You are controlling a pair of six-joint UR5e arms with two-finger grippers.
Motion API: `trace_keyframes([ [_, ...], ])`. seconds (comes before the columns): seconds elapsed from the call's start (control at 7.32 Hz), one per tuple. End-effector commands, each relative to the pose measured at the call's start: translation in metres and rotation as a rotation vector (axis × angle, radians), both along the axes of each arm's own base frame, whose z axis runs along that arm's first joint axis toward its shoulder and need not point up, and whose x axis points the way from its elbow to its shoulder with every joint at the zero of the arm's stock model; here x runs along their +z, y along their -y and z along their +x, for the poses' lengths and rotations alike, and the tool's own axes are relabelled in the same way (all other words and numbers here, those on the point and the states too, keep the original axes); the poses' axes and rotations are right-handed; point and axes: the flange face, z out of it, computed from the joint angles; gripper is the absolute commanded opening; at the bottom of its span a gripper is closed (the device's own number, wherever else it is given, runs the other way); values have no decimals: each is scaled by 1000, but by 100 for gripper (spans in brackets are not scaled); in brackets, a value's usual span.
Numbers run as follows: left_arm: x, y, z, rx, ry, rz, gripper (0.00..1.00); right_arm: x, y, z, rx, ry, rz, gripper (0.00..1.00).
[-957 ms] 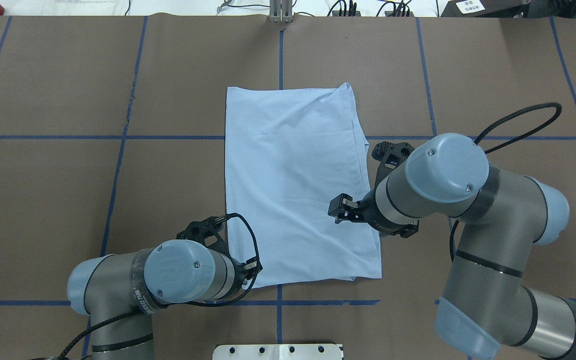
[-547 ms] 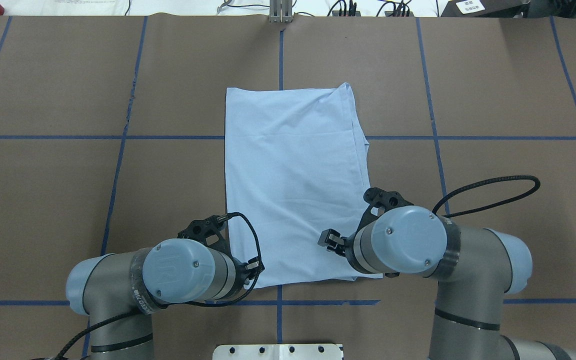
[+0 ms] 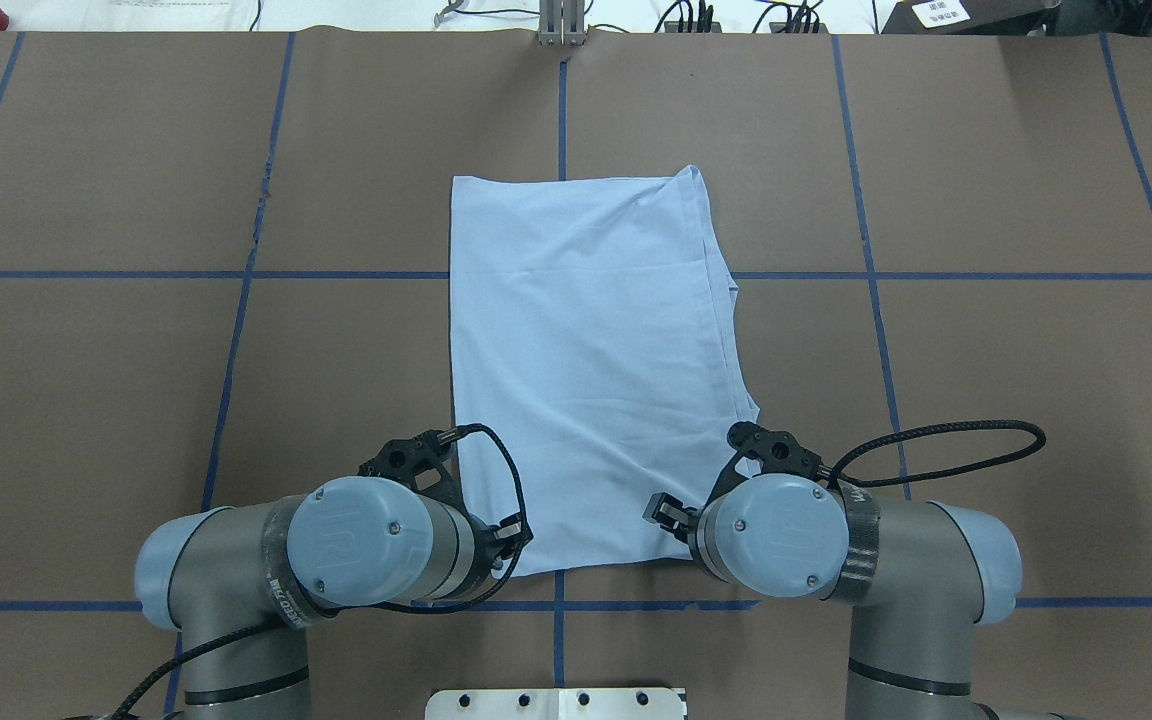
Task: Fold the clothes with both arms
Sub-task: 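Move the right gripper to the other near corner beside the left gripper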
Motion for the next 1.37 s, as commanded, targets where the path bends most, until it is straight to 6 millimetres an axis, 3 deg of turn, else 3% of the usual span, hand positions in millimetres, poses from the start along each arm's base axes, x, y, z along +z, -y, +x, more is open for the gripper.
trace_keyframes([
  [0.0,-2,-1,0,0,-4,2,0,14,-1,-3,-3,-26,-7,100],
  [0.55,-4,-1,1,0,-7,2,0,11,-1,-5,-6,-21,-7,98],
  [0.96,-5,0,0,-1,-8,3,0,10,-2,-4,-9,-20,-8,56],
  [1.23,-4,1,1,-1,-5,4,0,10,-2,-4,-11,-19,-10,50],
])
